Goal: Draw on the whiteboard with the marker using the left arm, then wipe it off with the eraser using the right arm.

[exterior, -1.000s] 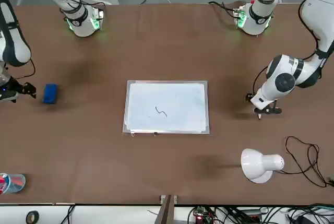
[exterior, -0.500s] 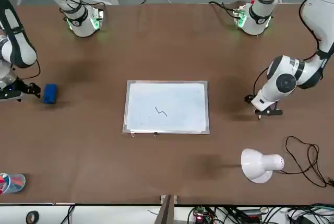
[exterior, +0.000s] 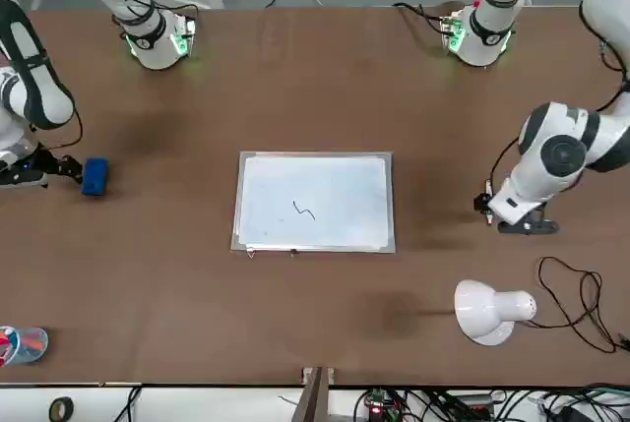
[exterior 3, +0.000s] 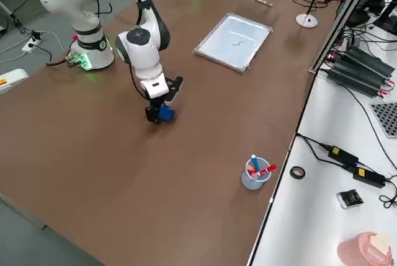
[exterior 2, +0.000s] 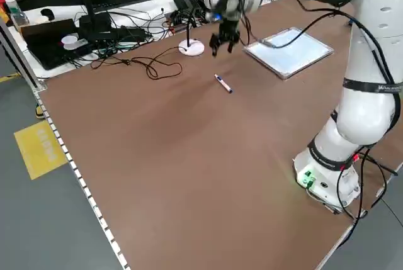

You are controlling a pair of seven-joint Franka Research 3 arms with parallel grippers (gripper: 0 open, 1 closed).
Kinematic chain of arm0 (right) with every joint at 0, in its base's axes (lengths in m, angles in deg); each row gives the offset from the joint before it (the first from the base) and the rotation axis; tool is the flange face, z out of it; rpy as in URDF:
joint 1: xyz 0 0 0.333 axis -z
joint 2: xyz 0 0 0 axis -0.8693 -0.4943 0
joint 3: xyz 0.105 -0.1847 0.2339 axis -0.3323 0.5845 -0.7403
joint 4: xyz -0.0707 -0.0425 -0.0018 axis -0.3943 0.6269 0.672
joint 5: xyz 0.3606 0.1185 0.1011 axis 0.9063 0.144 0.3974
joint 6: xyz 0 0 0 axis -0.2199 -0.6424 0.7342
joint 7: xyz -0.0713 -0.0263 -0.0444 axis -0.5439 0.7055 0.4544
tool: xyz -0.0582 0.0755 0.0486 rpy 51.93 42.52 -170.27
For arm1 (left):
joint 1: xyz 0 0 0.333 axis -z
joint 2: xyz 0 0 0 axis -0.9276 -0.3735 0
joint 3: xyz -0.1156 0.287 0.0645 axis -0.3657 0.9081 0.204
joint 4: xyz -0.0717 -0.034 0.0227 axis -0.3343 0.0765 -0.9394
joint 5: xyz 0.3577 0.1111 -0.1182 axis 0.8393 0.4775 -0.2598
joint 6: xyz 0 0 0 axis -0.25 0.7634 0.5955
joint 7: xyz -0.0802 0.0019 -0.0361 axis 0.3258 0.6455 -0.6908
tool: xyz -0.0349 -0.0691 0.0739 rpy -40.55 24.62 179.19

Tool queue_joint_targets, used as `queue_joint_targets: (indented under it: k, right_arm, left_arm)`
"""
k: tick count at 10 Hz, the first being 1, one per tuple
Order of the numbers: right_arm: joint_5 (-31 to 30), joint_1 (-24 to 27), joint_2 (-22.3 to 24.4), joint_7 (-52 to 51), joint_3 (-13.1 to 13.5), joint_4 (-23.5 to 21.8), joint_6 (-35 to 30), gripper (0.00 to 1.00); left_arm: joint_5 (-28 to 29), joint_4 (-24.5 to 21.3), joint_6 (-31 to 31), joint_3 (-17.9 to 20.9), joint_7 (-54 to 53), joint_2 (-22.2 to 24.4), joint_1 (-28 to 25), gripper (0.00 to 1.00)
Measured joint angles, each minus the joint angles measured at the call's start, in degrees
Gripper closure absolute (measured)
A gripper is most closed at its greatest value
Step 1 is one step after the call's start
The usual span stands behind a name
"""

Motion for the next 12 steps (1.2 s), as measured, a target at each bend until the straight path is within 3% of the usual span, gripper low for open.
queue_joint_targets:
  k: [3,6,10,12]
  right_arm:
    - [0.4,-0.7,-0.6,0.0,-0.2,-1.2,2.2,0.00]
    - [0.6,-1.5,-1.4,0.4,-0.3,-1.9,3.2,0.00]
    - [1.2,-2.3,-1.4,1.6,-0.4,-3.0,3.7,0.00]
    - [1.5,-2.4,-1.4,1.8,-0.4,-3.7,4.7,0.00]
  left_arm:
    - [-6.1,9.0,9.7,-0.2,-1.3,5.0,1.0,0.01]
    - [-10.2,14.9,17.8,1.2,-3.9,9.6,3.0,0.00]
    - [-16.6,16.7,22.9,11.4,-9.4,15.5,10.8,0.01]
    - [-19.1,16.7,25.8,14.6,-10.5,18.1,12.5,0.01]
